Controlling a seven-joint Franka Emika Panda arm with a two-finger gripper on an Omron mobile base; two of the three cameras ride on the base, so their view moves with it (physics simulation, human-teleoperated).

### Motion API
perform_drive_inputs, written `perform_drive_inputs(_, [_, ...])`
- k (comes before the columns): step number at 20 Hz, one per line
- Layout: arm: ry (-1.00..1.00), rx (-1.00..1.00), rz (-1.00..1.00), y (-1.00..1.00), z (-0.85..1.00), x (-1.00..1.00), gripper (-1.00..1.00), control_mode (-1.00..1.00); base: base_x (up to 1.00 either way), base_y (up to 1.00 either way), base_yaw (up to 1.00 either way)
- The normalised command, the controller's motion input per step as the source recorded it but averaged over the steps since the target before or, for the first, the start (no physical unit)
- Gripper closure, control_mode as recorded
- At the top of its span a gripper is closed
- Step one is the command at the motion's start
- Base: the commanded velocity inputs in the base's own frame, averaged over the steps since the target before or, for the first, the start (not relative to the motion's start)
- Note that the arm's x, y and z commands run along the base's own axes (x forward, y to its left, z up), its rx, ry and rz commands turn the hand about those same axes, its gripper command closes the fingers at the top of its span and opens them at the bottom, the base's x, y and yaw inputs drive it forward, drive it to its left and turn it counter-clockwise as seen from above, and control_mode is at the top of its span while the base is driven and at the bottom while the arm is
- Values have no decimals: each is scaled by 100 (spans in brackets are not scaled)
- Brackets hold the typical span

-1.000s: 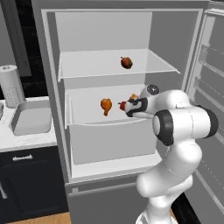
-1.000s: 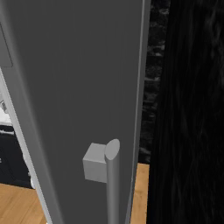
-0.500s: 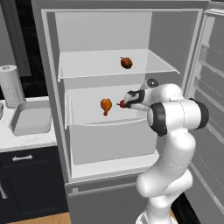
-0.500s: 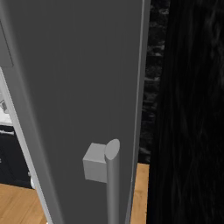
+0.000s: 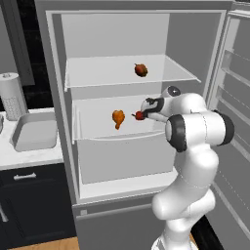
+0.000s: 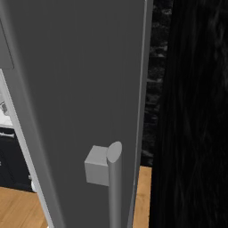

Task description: Place one bell pepper and one chicken drumstick in each tupperware on the nearby counter, to pack two identical lunches.

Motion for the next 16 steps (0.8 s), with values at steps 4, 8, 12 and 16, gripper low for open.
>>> perform_drive_inputs(4, [0, -4, 0, 50, 5, -100, 100, -100, 0, 0, 0])
perform_drive_inputs(8, [0, -6, 0, 30, 30, -100, 100, -100, 0, 0, 0])
perform_drive_inputs(12, [0, -3, -1, 9, 59, -100, 100, -100, 0, 0, 0])
perform_drive_inputs(16, [0, -3, 0, 22, 48, -100, 100, -100, 0, 0, 0])
